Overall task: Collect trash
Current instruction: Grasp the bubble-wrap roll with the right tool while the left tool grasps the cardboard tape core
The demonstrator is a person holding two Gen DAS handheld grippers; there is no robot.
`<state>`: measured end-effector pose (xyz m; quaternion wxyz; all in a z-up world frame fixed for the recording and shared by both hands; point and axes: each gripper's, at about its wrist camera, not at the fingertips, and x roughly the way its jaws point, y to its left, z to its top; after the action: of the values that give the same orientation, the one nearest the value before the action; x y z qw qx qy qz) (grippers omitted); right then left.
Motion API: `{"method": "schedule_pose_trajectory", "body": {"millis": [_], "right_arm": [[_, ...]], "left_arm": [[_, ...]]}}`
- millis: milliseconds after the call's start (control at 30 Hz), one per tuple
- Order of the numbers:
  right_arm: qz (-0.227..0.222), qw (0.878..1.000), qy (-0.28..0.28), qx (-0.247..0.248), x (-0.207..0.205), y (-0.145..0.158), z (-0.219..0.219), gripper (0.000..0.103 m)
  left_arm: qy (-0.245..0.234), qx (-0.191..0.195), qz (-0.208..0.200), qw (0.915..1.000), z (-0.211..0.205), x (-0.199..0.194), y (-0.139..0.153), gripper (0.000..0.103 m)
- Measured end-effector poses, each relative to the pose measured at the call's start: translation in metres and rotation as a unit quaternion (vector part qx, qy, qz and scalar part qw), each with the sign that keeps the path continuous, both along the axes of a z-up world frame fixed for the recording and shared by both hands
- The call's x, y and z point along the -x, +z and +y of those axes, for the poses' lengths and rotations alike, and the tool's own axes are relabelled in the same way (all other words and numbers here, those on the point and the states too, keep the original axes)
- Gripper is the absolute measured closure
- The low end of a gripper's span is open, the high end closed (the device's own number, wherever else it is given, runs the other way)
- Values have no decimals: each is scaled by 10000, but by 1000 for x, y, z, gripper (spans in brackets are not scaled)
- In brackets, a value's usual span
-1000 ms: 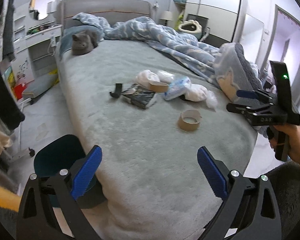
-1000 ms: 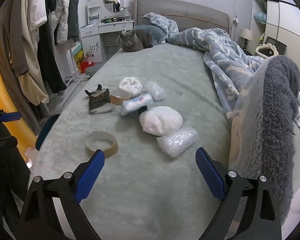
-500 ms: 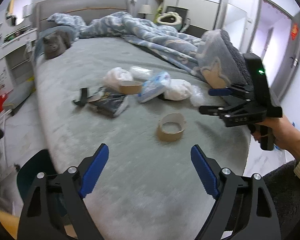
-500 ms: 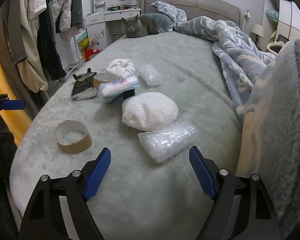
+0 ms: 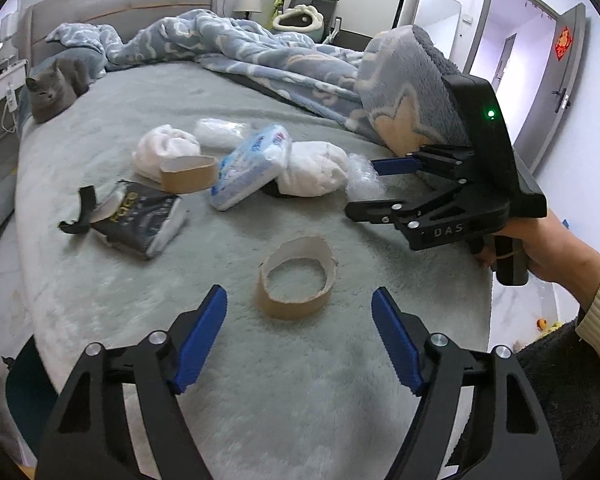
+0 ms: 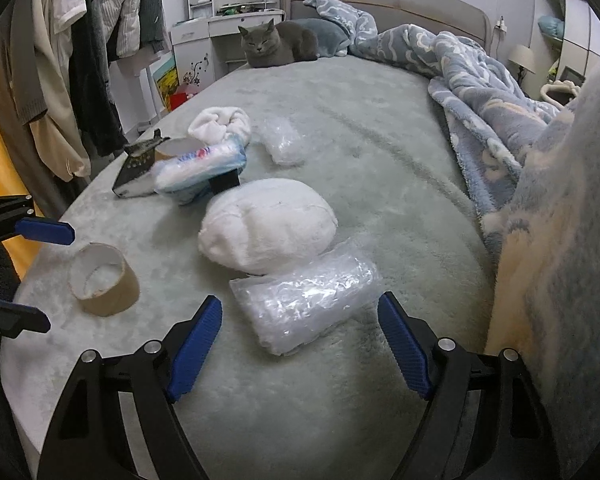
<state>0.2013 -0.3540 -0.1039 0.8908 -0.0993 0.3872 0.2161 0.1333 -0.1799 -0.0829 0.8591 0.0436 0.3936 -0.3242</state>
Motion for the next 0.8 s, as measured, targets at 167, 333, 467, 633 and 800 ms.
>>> {"method": "schedule_pose_trajectory", "body": {"millis": [167,333,467,633,800], "right_arm": [[38,10000,-22,-3,-7,-1,1,22],[101,9999,-47,-22,-12,-1,1,26],[141,9999,-71,68,-14,-1,0,27],[149,9997,-16,189,-15,-4,0,27],[106,9996,-96,235,-21,-9,2,22]], "left_arm": [[-130,60,116,9998,-6,-9,-5,42],[-188,6,203,9996,-10,-13,-12,55],[-165,78,265,9995,-8,-18,-12,58],[-164,122,239,9995,-4,-17,-9,58],[-131,213,292,9993,4,-13,-6,58]]}}
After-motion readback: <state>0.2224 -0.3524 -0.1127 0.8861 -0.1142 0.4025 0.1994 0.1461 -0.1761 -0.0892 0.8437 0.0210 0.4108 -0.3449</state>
